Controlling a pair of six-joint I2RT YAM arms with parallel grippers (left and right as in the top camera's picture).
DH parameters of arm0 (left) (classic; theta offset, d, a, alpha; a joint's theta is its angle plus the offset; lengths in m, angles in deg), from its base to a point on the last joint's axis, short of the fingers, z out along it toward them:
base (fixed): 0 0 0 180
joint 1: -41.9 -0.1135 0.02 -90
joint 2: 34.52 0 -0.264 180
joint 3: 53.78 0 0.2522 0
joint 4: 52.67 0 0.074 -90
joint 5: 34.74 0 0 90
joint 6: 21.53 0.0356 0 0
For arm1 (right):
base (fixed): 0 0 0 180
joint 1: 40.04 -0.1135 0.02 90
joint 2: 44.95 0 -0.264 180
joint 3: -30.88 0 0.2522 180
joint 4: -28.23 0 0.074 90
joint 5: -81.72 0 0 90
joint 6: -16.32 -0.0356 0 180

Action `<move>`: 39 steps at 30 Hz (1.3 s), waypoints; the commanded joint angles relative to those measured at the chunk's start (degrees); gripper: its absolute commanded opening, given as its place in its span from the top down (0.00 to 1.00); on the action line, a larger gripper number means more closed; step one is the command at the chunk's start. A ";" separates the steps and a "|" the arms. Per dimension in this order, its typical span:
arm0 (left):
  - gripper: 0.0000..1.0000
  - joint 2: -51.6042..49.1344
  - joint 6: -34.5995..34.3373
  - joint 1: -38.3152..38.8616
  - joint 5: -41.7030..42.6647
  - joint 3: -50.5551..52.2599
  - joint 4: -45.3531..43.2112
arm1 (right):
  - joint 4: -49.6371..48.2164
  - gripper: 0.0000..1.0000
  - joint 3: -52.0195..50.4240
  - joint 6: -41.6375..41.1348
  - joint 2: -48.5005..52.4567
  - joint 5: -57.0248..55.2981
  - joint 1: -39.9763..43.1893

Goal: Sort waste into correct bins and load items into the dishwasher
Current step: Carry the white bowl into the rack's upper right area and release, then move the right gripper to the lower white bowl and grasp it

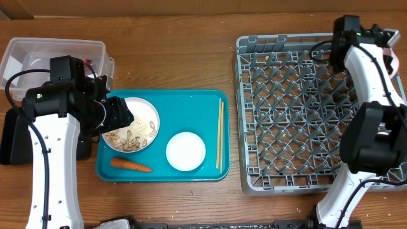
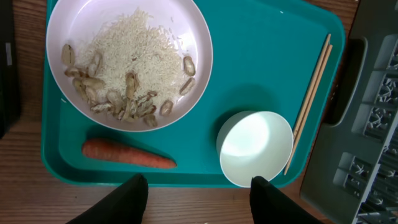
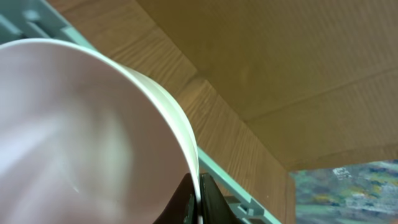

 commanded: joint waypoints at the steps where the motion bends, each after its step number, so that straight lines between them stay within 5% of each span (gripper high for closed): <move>1: 0.44 0.24 -0.85 -0.15 -0.11 -0.44 -0.04 | 1.95 0.96 0.09 -1.05 0.79 8.68 -2.36; 12: 0.44 0.24 -0.83 -0.15 -0.11 -0.44 0.13 | 7.82 0.94 0.09 -1.05 0.79 13.68 -9.11; 13: 0.44 0.24 -0.83 -0.15 -0.11 -0.44 0.09 | 8.74 0.89 0.09 -1.03 0.79 15.10 -9.68; 18: 0.44 0.24 -0.83 -0.15 -0.13 -0.44 -0.04 | 12.61 0.35 0.11 -1.07 0.72 24.46 -12.50; 27: 0.43 0.24 -0.81 -0.15 -0.13 -0.44 -0.24 | 17.05 0.11 1.88 -4.26 -3.48 30.29 -15.50; 28: 0.43 0.24 -0.81 -0.15 -0.13 -0.44 -0.24 | 17.49 0.00 2.58 -4.26 -4.90 30.91 -15.61; 29: 0.41 0.24 -0.81 -0.15 -0.13 -0.44 -0.26 | 17.75 0.00 3.32 -3.82 -6.47 32.02 -15.65; 39: 0.32 0.24 -0.83 -0.15 -0.15 -0.44 -0.35 | 20.70 0.00 6.47 19.93 -16.22 87.56 -17.77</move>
